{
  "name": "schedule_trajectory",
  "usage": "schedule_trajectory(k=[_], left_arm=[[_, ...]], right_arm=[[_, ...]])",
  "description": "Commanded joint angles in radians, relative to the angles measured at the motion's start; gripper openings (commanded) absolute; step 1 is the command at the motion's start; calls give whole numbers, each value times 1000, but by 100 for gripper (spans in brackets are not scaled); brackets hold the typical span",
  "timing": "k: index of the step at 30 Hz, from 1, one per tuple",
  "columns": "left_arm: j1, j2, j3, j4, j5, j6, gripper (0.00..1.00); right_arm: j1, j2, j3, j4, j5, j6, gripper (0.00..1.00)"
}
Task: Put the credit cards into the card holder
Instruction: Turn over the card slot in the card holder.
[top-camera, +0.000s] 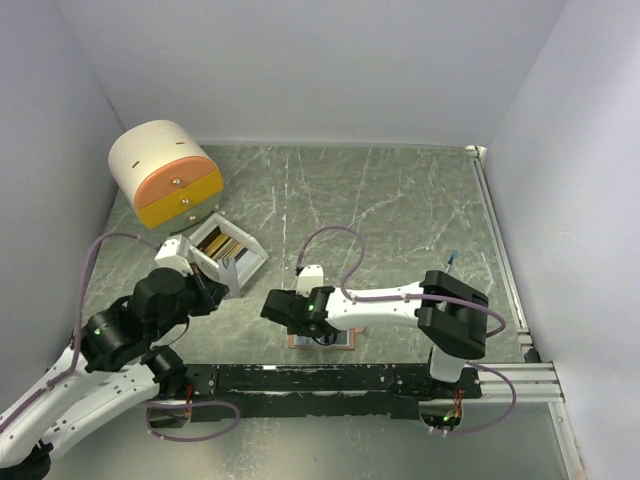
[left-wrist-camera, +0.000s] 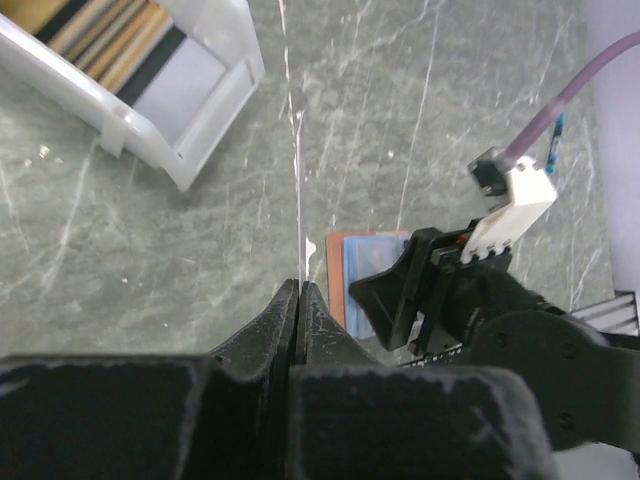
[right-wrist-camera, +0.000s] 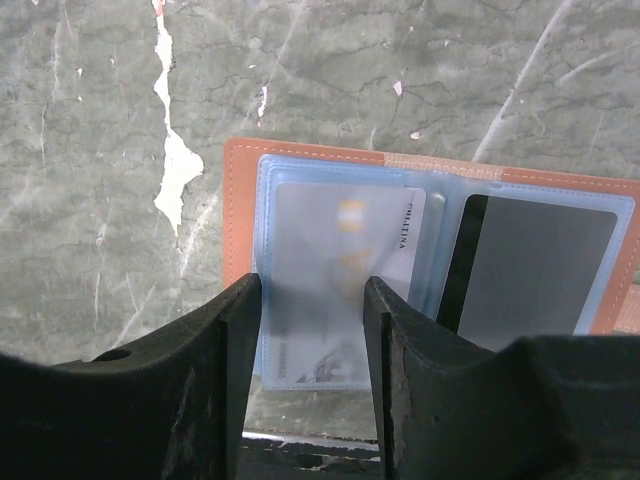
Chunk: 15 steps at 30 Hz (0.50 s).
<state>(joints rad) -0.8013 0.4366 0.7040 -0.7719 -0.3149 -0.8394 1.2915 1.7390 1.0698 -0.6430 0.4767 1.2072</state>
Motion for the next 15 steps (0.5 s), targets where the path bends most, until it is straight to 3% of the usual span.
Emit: schedule_trajectory(k=[1, 15], left_arm=[[-3, 66, -44, 68, 109, -36, 7], [-4, 213, -184, 333, 370, -34, 7]], right_arm=[[2, -62, -51, 71, 16, -4, 44], [-16, -280, -280, 295, 5, -13, 43]])
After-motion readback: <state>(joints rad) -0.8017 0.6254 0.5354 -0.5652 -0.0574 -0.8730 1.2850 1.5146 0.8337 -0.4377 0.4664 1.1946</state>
